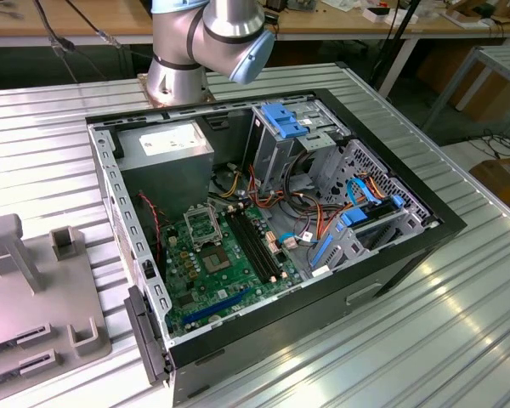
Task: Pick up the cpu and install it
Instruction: 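Pick up the cpu and move it towards the insertion slot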
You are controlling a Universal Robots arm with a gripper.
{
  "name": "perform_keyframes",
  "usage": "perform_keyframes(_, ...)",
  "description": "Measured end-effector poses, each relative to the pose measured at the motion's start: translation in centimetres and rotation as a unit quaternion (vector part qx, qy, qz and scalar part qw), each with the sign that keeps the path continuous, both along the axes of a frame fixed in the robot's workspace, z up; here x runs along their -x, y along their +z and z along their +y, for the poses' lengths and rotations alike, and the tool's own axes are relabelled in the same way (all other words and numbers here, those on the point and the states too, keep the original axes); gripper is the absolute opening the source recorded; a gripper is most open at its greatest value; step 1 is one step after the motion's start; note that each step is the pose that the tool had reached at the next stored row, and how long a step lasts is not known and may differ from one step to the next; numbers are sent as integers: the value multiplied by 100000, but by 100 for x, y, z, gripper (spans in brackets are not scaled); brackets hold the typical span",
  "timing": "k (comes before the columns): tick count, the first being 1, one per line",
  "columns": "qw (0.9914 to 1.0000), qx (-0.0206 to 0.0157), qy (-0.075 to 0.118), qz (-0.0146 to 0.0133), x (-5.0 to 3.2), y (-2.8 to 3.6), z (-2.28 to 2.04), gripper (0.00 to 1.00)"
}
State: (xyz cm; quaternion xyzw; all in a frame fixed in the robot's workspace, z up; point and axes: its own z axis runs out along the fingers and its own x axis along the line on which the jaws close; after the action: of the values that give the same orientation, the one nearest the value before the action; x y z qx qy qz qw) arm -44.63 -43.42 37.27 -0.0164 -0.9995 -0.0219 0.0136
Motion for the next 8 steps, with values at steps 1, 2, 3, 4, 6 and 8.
perform_keyframes(1,100000,-1,-2,2,0,0,0,60)
perform_keyframes(2,100000,-2,1,1,0,0,0,60)
perform_keyframes(3,100000,-2,0,0,0,0,0,60)
perform_keyframes(4,100000,-5,-1,0,0,-1,0,60)
perform_keyframes(6,100000,-12,7,-12,0,-3,-3,60)
perform_keyframes(8,100000,-9,9,-11,-1,-2,-14,60)
